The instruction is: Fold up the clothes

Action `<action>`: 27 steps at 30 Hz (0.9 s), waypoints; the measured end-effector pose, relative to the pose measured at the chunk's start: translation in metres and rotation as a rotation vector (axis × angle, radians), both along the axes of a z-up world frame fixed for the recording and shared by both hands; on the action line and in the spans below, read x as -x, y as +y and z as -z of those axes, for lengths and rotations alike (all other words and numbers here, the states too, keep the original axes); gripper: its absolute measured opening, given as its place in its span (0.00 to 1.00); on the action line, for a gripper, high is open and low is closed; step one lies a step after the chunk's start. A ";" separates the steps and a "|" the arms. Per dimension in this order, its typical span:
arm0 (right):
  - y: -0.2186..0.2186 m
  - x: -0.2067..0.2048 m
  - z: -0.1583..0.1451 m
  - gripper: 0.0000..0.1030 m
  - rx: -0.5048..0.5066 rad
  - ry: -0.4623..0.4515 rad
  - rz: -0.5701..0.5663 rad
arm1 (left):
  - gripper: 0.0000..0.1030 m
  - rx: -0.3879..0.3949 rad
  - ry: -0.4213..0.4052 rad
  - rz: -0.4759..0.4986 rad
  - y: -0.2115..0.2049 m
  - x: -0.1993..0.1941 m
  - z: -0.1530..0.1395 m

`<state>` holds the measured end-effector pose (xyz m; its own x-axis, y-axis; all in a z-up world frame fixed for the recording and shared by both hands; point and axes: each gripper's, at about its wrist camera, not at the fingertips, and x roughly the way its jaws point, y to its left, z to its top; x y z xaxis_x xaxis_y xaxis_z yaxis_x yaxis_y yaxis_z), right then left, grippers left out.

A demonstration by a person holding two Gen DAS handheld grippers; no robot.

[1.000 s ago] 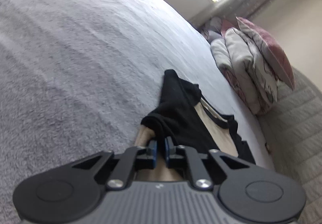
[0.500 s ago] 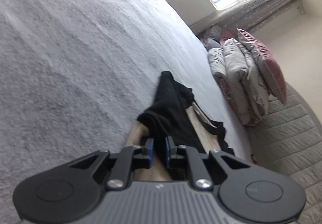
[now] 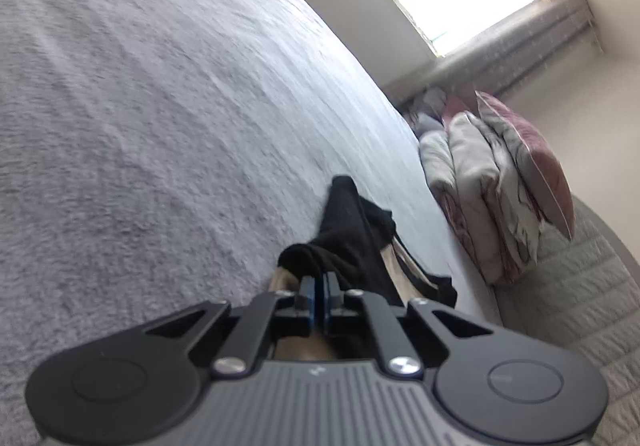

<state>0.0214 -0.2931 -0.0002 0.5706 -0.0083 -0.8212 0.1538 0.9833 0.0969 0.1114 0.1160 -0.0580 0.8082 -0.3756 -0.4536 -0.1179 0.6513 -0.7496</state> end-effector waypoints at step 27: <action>0.043 0.007 0.001 0.39 0.044 -0.184 -0.011 | 0.32 -0.182 -0.100 0.133 -0.013 -0.008 -0.029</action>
